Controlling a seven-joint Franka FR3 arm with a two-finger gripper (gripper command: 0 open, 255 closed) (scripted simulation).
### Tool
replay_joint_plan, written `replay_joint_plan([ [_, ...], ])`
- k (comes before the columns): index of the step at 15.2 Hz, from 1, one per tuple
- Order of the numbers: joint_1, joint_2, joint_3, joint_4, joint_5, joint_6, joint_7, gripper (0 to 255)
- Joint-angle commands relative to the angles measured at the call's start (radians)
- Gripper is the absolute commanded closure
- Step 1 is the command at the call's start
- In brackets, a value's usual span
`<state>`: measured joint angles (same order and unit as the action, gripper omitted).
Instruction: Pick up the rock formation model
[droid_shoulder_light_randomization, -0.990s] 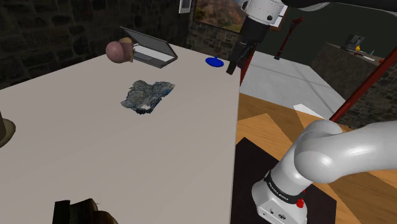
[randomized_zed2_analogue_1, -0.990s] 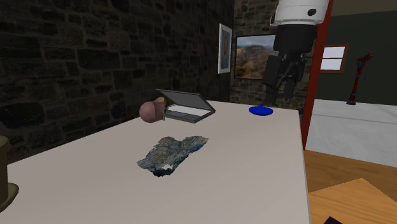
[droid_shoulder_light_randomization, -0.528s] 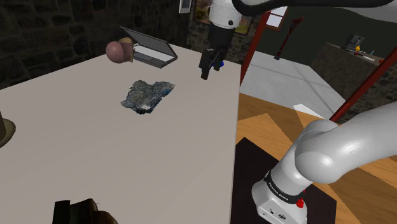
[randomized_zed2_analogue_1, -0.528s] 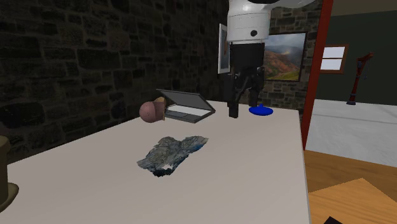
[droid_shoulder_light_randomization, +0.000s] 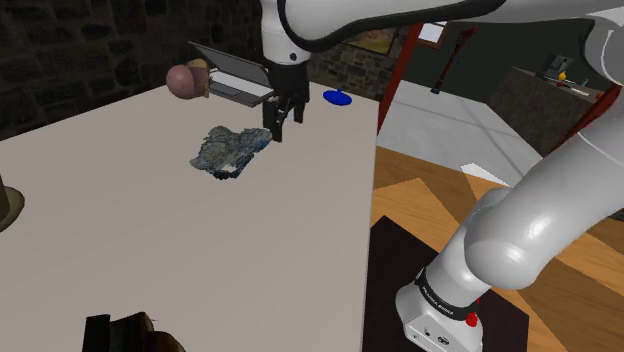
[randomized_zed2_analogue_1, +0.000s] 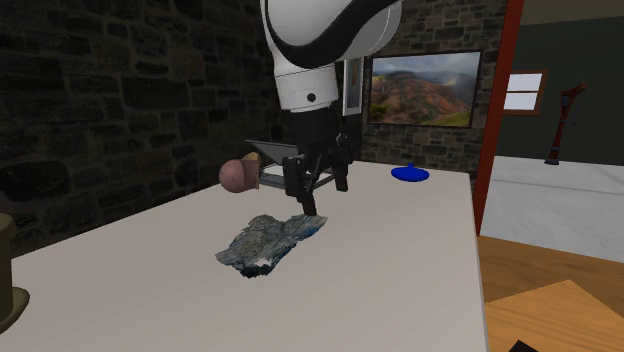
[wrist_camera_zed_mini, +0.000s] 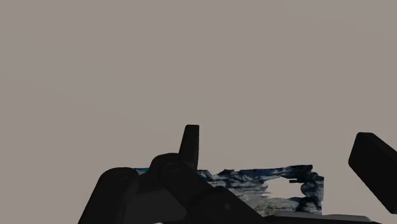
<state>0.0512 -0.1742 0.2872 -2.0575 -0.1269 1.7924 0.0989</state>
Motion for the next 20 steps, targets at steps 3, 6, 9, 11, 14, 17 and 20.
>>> replay_joint_plan([
  [3, 0.025, 0.181, 0.050, 0.125, -0.079, -0.024, 0.066, 0],
  [6, 0.058, 0.320, 0.074, 0.232, -0.143, -0.057, 0.111, 0],
  [9, 0.102, 0.463, 0.084, 0.349, -0.206, -0.100, 0.146, 0],
  [11, 0.127, 0.531, 0.084, 0.410, -0.234, -0.124, 0.158, 0],
  [14, 0.128, 0.543, 0.081, 0.386, -0.240, -0.090, 0.168, 0],
  [17, 0.128, 0.557, 0.079, 0.365, -0.247, -0.058, 0.179, 0],
  [20, 0.128, 0.565, 0.077, 0.355, -0.251, -0.041, 0.185, 0],
])
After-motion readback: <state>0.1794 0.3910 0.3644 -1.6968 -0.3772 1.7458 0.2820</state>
